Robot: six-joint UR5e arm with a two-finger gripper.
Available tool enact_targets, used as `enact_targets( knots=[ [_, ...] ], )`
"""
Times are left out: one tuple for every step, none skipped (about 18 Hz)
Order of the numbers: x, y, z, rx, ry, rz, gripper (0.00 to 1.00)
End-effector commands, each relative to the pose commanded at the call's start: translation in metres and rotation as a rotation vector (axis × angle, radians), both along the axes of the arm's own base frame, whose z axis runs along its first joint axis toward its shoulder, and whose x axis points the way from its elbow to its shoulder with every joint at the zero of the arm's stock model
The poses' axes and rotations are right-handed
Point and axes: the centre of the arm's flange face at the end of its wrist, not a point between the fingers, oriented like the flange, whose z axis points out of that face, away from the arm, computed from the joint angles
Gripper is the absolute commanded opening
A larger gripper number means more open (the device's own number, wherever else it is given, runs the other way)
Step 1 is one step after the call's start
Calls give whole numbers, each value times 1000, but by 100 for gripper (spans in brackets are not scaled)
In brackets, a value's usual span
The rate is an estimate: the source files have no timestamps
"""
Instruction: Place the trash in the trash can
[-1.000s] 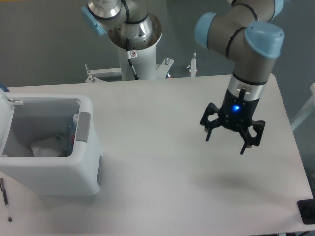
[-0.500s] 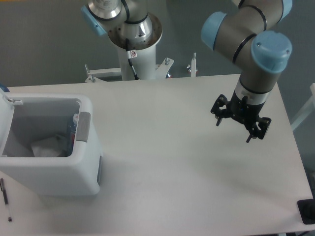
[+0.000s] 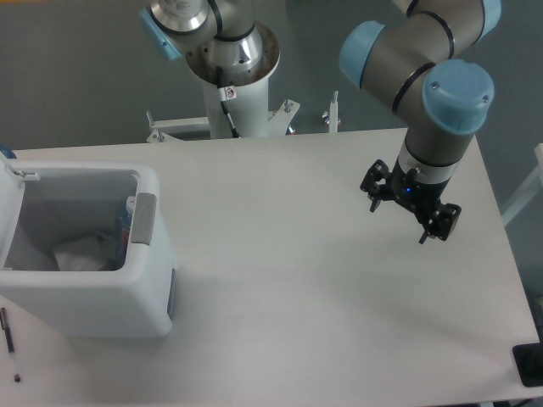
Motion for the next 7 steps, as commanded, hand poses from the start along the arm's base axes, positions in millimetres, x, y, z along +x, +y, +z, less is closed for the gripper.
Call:
enact_targets(
  knots=[
    [0,1,-1,-2,-1,-1,100],
    [0,1,-1,-5,1,-1,100],
    [0,-1,-1,-13,5,-1,100],
    [1,-2,-4,-21,2,-1,100],
    [1,-2,-5,-22,1,-1,100],
    [2,-2,-5,-23,2,-1,100],
    [2,-2,-5,-23,2,-1,100]
  ],
)
